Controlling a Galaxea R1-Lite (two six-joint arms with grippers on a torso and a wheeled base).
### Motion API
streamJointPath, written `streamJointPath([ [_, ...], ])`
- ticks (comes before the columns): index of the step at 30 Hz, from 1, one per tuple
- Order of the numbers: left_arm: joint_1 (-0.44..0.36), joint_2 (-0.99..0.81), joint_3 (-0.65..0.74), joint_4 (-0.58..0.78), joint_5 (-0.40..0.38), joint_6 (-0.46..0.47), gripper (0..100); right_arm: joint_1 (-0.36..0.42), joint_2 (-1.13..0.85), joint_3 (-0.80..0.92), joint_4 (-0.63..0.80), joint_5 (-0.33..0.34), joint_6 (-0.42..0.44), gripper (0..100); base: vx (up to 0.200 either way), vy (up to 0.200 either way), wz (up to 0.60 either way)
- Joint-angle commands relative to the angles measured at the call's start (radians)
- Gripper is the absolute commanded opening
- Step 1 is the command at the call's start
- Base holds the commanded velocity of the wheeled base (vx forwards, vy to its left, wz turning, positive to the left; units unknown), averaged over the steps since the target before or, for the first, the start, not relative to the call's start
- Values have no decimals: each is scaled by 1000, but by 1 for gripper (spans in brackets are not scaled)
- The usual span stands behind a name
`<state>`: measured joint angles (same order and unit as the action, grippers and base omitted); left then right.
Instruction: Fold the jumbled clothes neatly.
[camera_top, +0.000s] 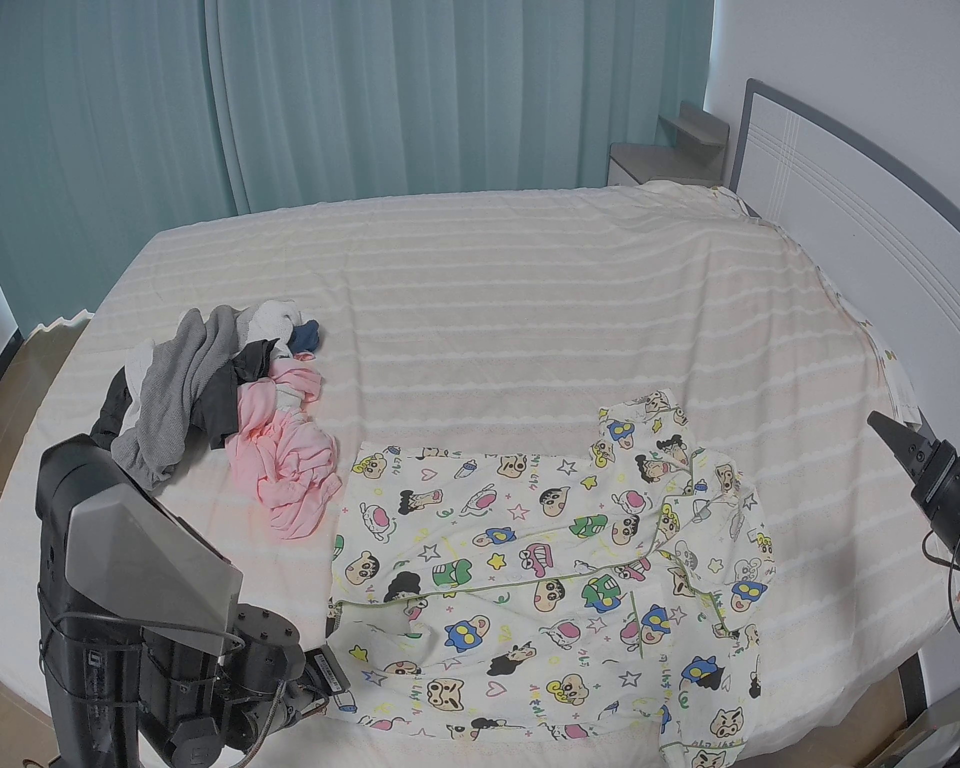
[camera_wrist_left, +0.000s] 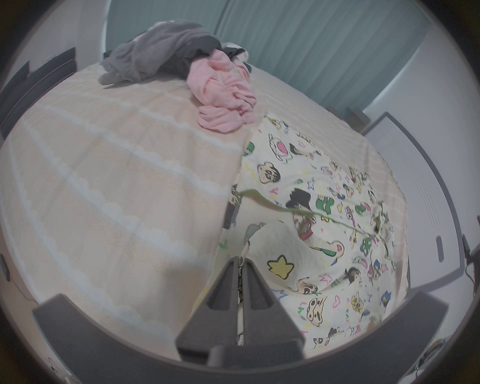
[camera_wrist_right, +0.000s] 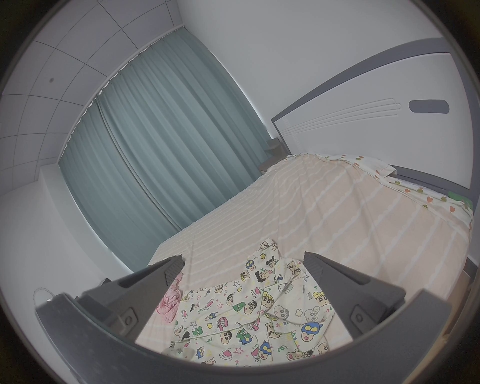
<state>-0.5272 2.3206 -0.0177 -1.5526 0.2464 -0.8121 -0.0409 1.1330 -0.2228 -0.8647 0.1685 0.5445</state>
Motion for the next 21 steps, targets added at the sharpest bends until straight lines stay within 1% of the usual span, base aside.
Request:
streamJointPath([
  [1, -27, -3, 16, -18, 47, -38, 0, -4, -1, -1, 0, 0, 0, 100, 0, 0, 0],
  [2, -27, -3, 16, -18, 47, -38, 0, -4, -1, -1, 0, 0, 0, 100, 0, 0, 0],
  [3, -65, 16, 16, -18, 120, -71, 0, -5, -1, -3, 0, 0, 0, 100, 0, 0, 0],
  [6, -99, 39, 16, -18, 168, -88, 0, -5, -1, -1, 0, 0, 0, 100, 0, 0, 0],
  [8, -148, 52, 16, -18, 234, -130, 0, -5, -1, -1, 0, 0, 0, 100, 0, 0, 0],
  [9, -152, 52, 16, -18, 240, -136, 0, -5, -1, -3, 0, 0, 0, 100, 0, 0, 0],
  [10, -185, 51, 16, -18, 271, -170, 0, -7, -1, -3, 0, 0, 0, 100, 0, 0, 0],
  [11, -198, 49, 16, -18, 283, -185, 0, -7, -1, -3, 0, 0, 0, 100, 0, 0, 0],
  [13, -203, 49, 16, -18, 303, -197, 0, -7, -1, -3, 0, 2, 0, 100, 0, 0, 0],
  [21, -178, 32, 16, -18, 358, -196, 0, -7, -4, -4, 0, 0, 0, 100, 0, 0, 0],
])
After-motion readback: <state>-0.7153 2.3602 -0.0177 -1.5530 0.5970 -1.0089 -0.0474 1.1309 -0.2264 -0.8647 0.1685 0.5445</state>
